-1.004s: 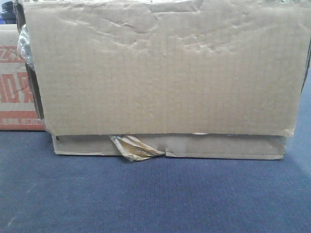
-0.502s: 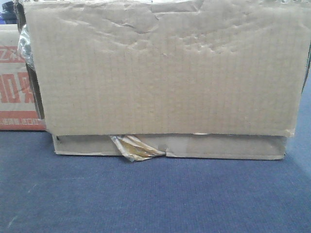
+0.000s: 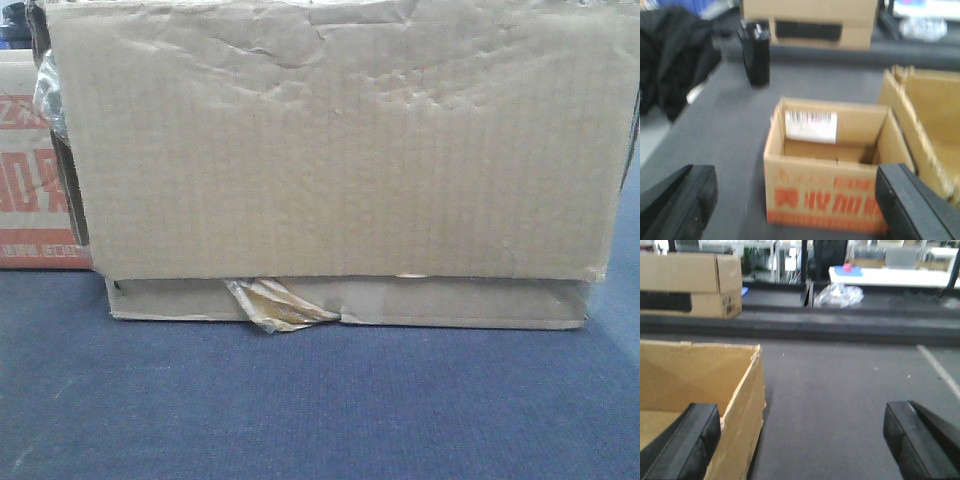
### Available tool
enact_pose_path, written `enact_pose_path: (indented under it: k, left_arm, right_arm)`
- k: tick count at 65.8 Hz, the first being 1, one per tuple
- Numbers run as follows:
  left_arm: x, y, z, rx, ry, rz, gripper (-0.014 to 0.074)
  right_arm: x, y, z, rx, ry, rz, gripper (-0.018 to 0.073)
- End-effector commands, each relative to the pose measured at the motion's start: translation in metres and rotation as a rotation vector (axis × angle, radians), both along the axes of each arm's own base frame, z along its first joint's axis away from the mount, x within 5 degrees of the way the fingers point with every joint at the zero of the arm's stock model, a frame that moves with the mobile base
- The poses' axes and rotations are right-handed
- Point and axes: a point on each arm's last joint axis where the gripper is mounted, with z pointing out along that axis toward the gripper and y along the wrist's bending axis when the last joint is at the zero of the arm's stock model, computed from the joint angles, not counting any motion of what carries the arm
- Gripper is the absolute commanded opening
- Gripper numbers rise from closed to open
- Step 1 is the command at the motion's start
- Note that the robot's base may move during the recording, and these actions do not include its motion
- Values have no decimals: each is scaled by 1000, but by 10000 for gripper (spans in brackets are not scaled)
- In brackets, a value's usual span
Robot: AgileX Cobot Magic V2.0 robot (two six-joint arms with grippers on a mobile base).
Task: Stack two boxes on right shelf middle
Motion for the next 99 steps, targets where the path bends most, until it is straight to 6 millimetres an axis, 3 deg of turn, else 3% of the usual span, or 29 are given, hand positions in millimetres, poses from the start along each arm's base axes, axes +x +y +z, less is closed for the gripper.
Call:
enact_pose_path:
  k: [1, 16, 33, 49, 62, 84, 99]
  left_arm:
    - [13, -1, 1, 24, 72, -10, 550]
    - [74, -5, 22, 32, 200, -15, 550]
    - [174, -7, 46, 135, 427, -32, 550]
    - [247, 30, 24, 74, 659, -75, 550]
    - [280, 56, -8, 85, 753, -36, 550]
    - [324, 60, -78, 46, 903, -93, 550]
    - [331, 62, -91, 46, 933, -93, 547]
  right_arm:
    - [4, 0, 2, -3, 1, 0, 559]
    - [7, 0, 1, -3, 11, 0, 559]
    - [6, 0, 0, -4, 13, 0, 559]
    - [6, 0, -1, -5, 31, 3, 559]
    - [6, 1, -2, -6, 39, 4, 559]
    - [6, 1, -2, -6, 41, 4, 559]
    - [6, 1, -2, -6, 41, 4, 559]
